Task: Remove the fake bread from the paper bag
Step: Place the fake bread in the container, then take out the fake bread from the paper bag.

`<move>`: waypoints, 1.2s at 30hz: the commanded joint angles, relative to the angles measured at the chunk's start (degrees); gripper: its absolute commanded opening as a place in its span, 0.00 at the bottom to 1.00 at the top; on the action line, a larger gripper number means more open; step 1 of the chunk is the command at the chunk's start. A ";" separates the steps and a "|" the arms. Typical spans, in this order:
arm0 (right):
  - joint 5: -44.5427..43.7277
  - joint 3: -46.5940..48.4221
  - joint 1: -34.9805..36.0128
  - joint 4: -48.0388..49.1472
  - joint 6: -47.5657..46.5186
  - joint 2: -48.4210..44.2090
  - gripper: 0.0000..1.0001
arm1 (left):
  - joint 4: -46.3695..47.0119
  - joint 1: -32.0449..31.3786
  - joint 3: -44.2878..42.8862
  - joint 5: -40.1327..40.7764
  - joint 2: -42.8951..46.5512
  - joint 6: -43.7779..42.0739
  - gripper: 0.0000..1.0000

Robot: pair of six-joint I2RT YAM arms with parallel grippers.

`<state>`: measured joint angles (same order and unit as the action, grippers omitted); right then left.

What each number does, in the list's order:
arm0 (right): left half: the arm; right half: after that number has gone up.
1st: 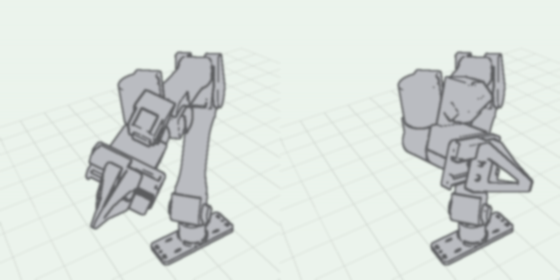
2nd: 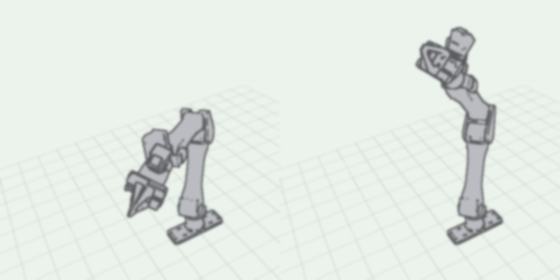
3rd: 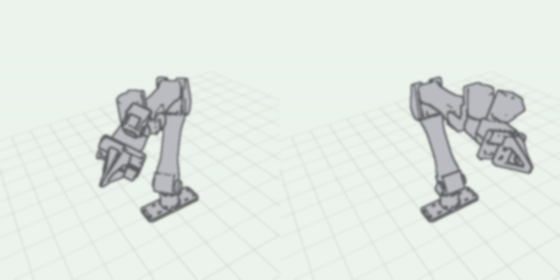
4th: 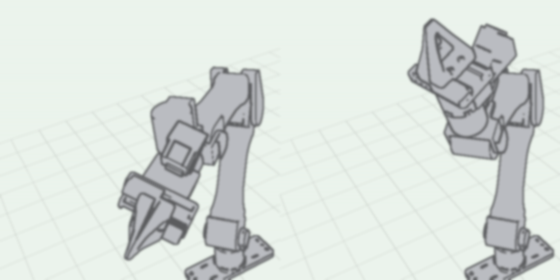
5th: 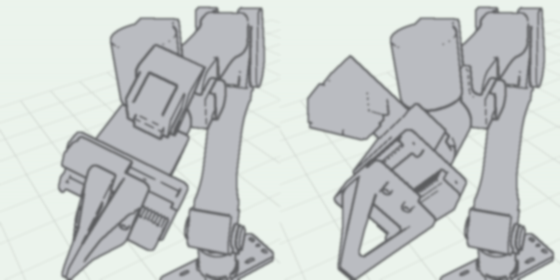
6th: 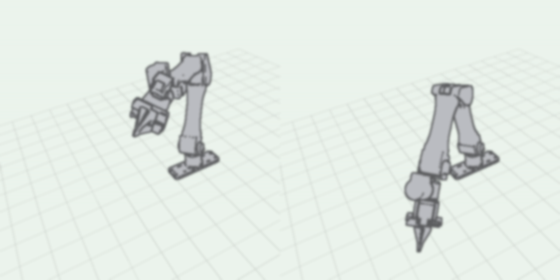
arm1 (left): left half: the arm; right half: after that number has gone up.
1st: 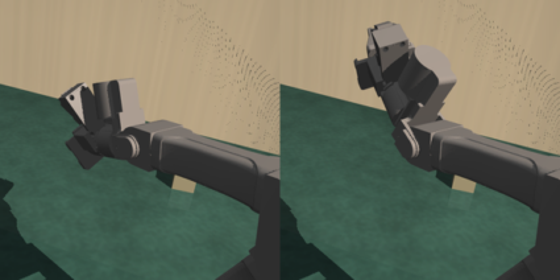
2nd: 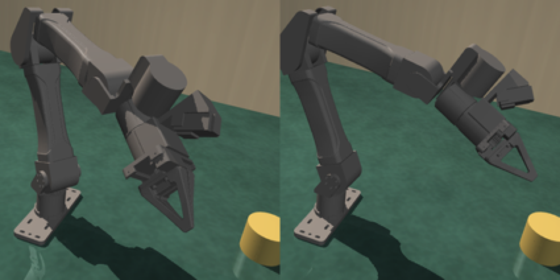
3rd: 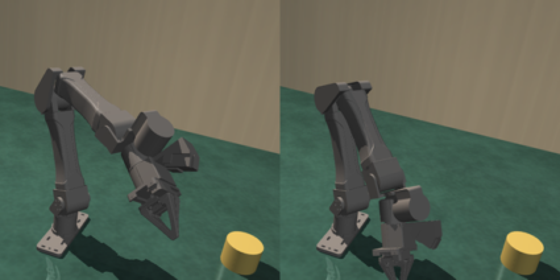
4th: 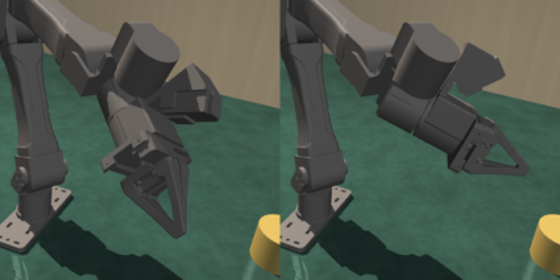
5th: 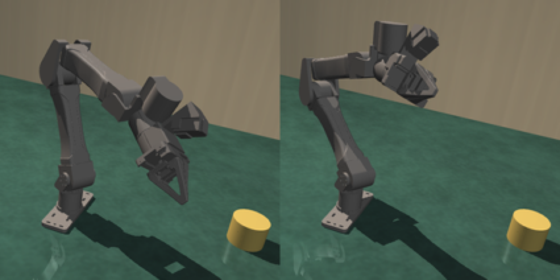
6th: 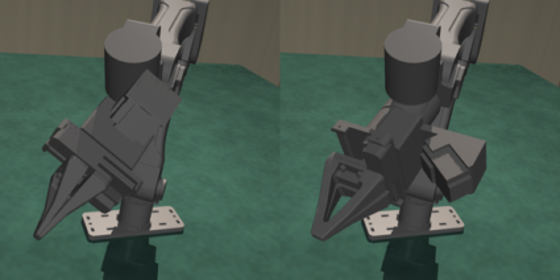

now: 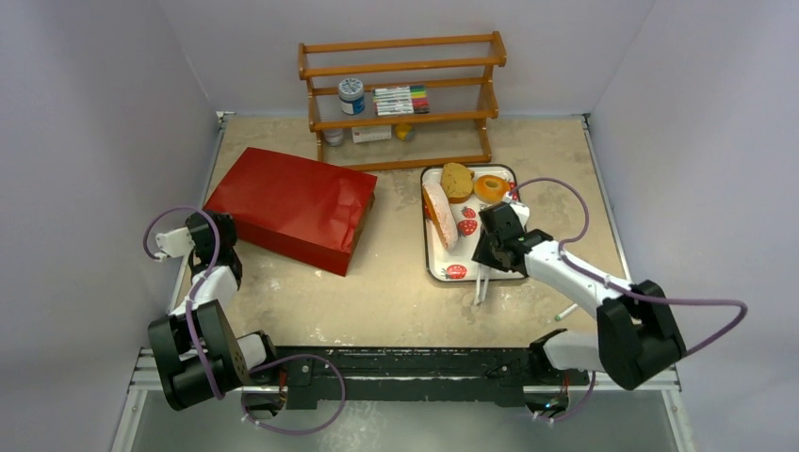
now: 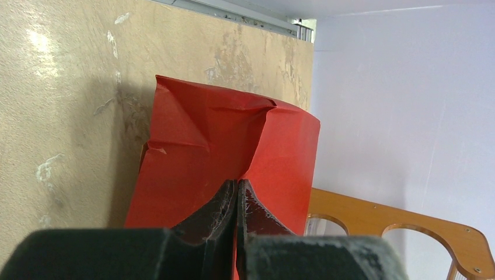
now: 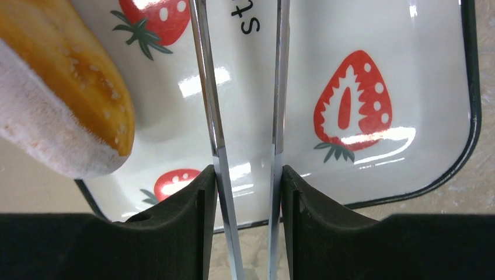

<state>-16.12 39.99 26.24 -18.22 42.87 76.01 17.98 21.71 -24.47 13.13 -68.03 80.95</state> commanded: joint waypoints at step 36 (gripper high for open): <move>-17.15 15.96 29.51 -29.51 21.28 -17.51 0.34 | 4.01 0.17 -1.88 -1.99 2.05 0.46 0.00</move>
<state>-27.31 52.36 54.06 -43.72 59.99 59.18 19.05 21.69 -24.47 11.92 -67.24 80.99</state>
